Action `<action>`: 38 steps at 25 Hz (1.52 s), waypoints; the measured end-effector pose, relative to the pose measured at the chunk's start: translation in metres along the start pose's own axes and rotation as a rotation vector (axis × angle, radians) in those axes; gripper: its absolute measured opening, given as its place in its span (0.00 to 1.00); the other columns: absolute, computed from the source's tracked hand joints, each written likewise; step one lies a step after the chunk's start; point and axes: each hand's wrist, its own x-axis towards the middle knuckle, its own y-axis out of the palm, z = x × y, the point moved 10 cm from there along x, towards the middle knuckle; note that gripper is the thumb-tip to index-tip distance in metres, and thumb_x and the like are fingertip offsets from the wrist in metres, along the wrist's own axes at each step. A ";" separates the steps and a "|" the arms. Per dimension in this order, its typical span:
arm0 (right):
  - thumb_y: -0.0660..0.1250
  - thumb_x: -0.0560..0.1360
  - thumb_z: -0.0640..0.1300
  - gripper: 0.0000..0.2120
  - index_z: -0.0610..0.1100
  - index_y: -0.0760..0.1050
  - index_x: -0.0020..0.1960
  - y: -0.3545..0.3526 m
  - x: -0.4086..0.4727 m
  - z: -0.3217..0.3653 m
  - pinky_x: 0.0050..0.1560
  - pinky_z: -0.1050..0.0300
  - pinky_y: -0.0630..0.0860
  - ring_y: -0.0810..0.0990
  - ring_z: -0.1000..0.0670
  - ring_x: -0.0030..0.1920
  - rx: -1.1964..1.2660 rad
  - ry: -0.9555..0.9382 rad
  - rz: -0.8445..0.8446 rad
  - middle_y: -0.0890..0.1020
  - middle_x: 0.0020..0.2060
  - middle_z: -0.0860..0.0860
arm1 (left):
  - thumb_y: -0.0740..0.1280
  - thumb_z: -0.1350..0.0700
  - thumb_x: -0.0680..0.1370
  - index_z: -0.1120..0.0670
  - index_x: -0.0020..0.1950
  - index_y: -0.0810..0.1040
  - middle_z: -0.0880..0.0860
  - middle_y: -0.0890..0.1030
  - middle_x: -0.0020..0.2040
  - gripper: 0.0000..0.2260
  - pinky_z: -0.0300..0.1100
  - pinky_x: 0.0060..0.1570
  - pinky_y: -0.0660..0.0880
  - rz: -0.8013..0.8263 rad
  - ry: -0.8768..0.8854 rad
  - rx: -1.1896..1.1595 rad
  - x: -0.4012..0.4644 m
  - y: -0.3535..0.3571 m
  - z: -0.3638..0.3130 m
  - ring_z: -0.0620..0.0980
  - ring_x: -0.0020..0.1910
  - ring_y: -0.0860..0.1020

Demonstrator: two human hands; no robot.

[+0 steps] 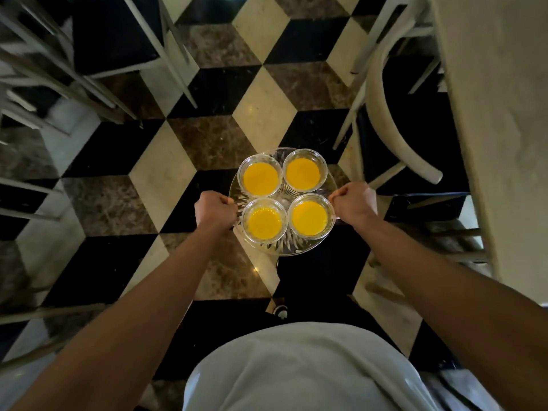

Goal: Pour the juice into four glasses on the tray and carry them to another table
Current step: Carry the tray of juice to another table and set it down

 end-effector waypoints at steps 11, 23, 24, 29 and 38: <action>0.71 0.74 0.40 0.05 0.43 0.85 0.41 -0.044 0.136 0.106 0.38 0.58 0.81 0.84 0.50 0.38 -0.026 -0.056 0.001 0.85 0.35 0.48 | 0.74 0.60 0.74 0.55 0.36 0.84 0.53 0.83 0.34 0.06 0.37 0.30 0.71 -0.040 -0.044 -0.020 0.117 0.002 -0.127 0.49 0.34 0.82; 0.72 0.75 0.43 0.06 0.43 0.84 0.40 -0.078 0.271 0.193 0.30 0.62 0.77 0.82 0.54 0.32 0.030 0.025 -0.051 0.84 0.33 0.49 | 0.73 0.65 0.76 0.58 0.40 0.83 0.57 0.85 0.41 0.06 0.53 0.43 0.86 0.044 0.056 0.009 0.261 0.013 -0.272 0.55 0.41 0.87; 0.72 0.74 0.42 0.06 0.43 0.84 0.39 -0.081 0.280 0.200 0.31 0.61 0.78 0.82 0.53 0.32 0.039 0.042 -0.056 0.84 0.32 0.49 | 0.73 0.64 0.77 0.57 0.40 0.83 0.56 0.85 0.40 0.06 0.50 0.41 0.86 0.058 0.074 0.030 0.273 0.012 -0.287 0.54 0.40 0.86; 0.69 0.73 0.39 0.08 0.41 0.83 0.36 -0.090 0.330 0.241 0.39 0.50 0.85 0.84 0.48 0.34 0.066 0.093 -0.073 0.85 0.32 0.46 | 0.72 0.66 0.77 0.59 0.39 0.84 0.59 0.85 0.38 0.07 0.55 0.46 0.86 0.134 0.136 0.074 0.332 0.011 -0.352 0.56 0.41 0.87; 0.71 0.71 0.41 0.06 0.43 0.85 0.37 -0.110 0.424 0.311 0.42 0.50 0.85 0.84 0.48 0.38 0.097 0.149 -0.112 0.85 0.34 0.47 | 0.74 0.65 0.77 0.53 0.33 0.81 0.57 0.85 0.38 0.13 0.57 0.47 0.86 0.147 0.136 0.028 0.437 0.009 -0.449 0.58 0.42 0.87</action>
